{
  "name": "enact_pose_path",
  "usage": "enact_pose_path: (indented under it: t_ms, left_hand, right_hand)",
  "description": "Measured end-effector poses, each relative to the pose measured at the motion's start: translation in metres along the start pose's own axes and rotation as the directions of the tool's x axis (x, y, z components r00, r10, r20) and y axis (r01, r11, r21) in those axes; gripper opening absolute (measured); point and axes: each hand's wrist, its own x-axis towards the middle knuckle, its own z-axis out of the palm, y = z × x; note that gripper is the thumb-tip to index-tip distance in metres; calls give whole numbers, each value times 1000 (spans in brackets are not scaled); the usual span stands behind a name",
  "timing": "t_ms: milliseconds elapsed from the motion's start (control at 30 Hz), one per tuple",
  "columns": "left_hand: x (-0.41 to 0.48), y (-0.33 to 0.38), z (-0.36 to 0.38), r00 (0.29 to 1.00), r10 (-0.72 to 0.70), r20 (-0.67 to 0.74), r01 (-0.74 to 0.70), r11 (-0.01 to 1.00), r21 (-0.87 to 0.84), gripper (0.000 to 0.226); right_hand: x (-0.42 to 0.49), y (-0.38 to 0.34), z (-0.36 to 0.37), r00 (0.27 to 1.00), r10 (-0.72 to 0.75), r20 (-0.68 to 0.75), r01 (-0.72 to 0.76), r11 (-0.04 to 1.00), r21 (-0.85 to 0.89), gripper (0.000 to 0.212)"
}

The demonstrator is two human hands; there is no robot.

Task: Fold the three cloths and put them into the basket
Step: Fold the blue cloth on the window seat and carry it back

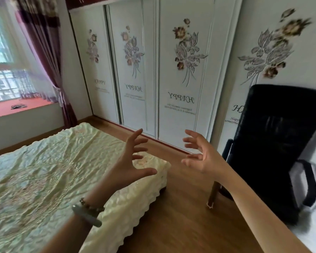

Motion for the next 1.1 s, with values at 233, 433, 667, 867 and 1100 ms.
enact_pose_path:
  t_ms: [233, 433, 667, 867, 1100]
  left_hand:
    - [154, -66, 22, 995, 56, 83, -52, 997, -54, 106]
    - [260, -116, 50, 984, 70, 164, -57, 995, -83, 103]
    - [378, -179, 93, 988, 36, 153, -21, 995, -102, 102]
    - [494, -223, 136, 994, -10, 105, 23, 992, -121, 101]
    - [607, -266, 163, 997, -57, 52, 62, 993, -99, 99]
  right_hand:
    - [112, 53, -54, 994, 54, -97, -57, 998, -36, 77]
    - [187, 105, -98, 983, 107, -150, -109, 994, -6, 78]
    - [284, 186, -151, 980, 123, -157, -118, 992, 36, 75]
    - [396, 259, -213, 989, 104, -102, -99, 994, 52, 74]
    - [509, 320, -264, 995, 91, -43, -89, 994, 60, 77]
